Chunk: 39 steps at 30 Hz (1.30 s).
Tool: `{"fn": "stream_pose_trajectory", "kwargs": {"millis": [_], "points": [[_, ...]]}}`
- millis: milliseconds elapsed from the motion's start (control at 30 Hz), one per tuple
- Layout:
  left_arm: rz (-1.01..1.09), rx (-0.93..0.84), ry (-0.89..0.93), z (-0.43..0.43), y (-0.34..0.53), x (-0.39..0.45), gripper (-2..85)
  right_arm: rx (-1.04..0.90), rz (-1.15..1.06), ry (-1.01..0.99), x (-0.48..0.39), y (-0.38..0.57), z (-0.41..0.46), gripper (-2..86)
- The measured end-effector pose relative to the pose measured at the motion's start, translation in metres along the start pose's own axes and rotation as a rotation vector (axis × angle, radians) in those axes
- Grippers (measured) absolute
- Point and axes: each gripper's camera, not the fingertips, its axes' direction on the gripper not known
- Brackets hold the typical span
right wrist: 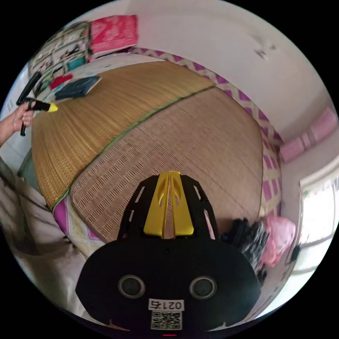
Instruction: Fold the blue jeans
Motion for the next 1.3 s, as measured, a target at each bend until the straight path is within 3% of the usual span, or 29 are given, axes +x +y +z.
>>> {"fn": "stream_pose_trajectory", "kwargs": {"millis": [100,233,433,567,667,967,1167,1300], "points": [[0.013,0.041,-0.181,-0.057,0.069,-0.059,-1.0,0.045,-0.198,0.041,-0.073,-0.121,-0.045,-0.8],[-0.067,0.058,-0.273,-0.133,0.168,-0.151,-1.0,0.171,-0.404,0.075,-0.172,-0.280,-0.106,-0.7],[-0.329,0.093,-0.302,-0.223,0.322,-0.278,-0.5,0.263,-0.591,-0.099,-0.259,-0.492,-0.176,0.7],[-0.455,0.110,-0.262,-0.250,0.405,-0.334,0.2,0.228,-0.731,-0.241,-0.307,-0.614,-0.205,10.2],[-0.533,0.124,-0.258,-0.261,0.465,-0.365,0.0,0.205,-0.803,-0.276,-0.339,-0.678,-0.219,11.1],[-0.693,0.154,-0.131,-0.255,0.592,-0.428,-0.9,0.148,-0.967,-0.278,-0.389,-0.783,-0.250,13.9],[-0.717,0.145,-0.085,-0.239,0.633,-0.459,-1.0,0.192,-1.126,-0.083,-0.394,-0.785,-0.256,12.7],[-0.716,0.157,-0.062,-0.234,0.649,-0.475,-1.0,0.225,-1.124,-0.098,-0.372,-0.789,-0.267,9.0]]}}
